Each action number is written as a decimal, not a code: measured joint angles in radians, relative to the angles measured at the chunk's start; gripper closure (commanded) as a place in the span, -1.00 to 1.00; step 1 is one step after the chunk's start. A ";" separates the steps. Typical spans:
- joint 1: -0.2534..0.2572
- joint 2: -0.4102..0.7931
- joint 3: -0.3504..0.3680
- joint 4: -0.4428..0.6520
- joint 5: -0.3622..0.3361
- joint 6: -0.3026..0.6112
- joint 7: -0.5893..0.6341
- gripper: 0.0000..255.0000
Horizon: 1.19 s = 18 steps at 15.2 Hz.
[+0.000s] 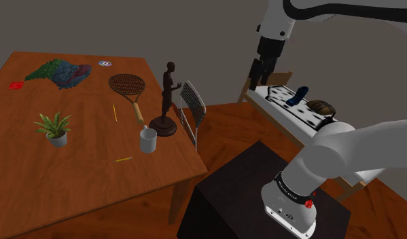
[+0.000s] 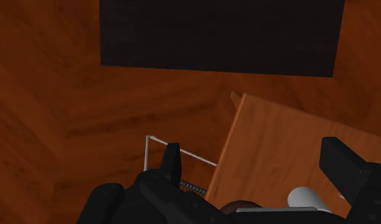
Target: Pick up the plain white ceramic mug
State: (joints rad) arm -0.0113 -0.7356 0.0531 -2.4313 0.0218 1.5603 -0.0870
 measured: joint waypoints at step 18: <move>0.050 0.485 0.129 0.001 0.037 0.528 0.098 -1.00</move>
State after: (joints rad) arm 0.0383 -0.2506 0.1819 -2.4307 0.0585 2.0881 0.0114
